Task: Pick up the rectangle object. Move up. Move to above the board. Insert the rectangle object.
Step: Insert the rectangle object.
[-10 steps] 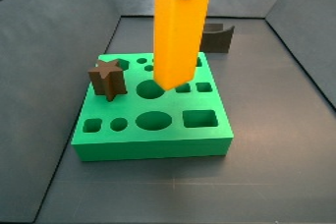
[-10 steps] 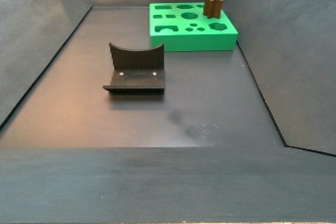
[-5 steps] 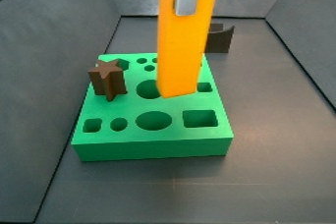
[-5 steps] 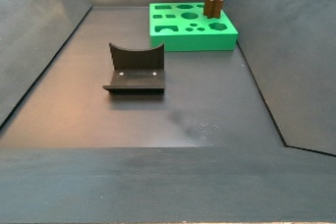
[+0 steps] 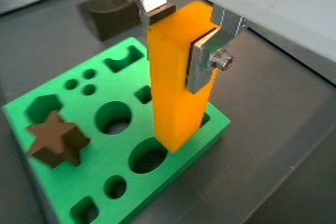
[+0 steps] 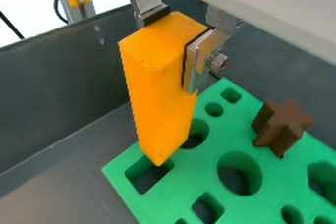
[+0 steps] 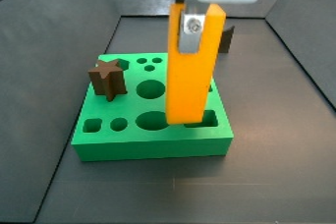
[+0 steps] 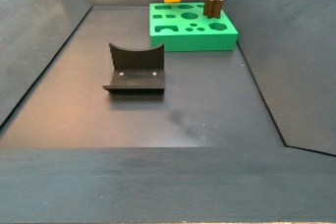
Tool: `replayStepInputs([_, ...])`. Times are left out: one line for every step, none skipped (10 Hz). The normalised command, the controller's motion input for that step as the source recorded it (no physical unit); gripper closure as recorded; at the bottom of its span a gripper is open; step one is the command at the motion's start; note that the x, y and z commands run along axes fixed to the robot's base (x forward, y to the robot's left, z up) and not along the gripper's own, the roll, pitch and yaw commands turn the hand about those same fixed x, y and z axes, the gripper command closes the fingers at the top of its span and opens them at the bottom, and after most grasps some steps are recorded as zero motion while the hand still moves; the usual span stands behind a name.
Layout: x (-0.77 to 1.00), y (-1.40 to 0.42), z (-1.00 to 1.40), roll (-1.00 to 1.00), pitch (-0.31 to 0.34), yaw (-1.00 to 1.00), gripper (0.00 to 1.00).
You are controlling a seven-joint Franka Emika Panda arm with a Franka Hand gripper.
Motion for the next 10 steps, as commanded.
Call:
replayStepInputs([0.58,0.00,-0.24,0.08,0.006,-0.30,1.00])
replayStepInputs([0.79,0.03,-0.43,0.23,0.007,-0.32,1.00])
replayStepInputs([0.83,0.01,-0.24,0.14,0.050,-0.24,1.00])
replayStepInputs([0.17,0.02,-0.07,0.00,0.000,-0.11,1.00])
replayStepInputs([-0.02,0.05,-0.10,-0.02,-0.049,-0.01,1.00])
replayStepInputs([0.57,0.00,-0.22,0.05,0.000,0.00,1.00])
replayStepInputs([0.78,0.00,-0.29,0.09,0.050,0.00,1.00])
replayStepInputs([0.60,0.00,-0.24,0.07,0.026,0.00,1.00])
replayStepInputs([0.67,0.00,-0.26,0.09,0.056,-0.03,1.00])
replayStepInputs([0.15,0.00,-0.35,0.07,-0.051,-0.04,1.00])
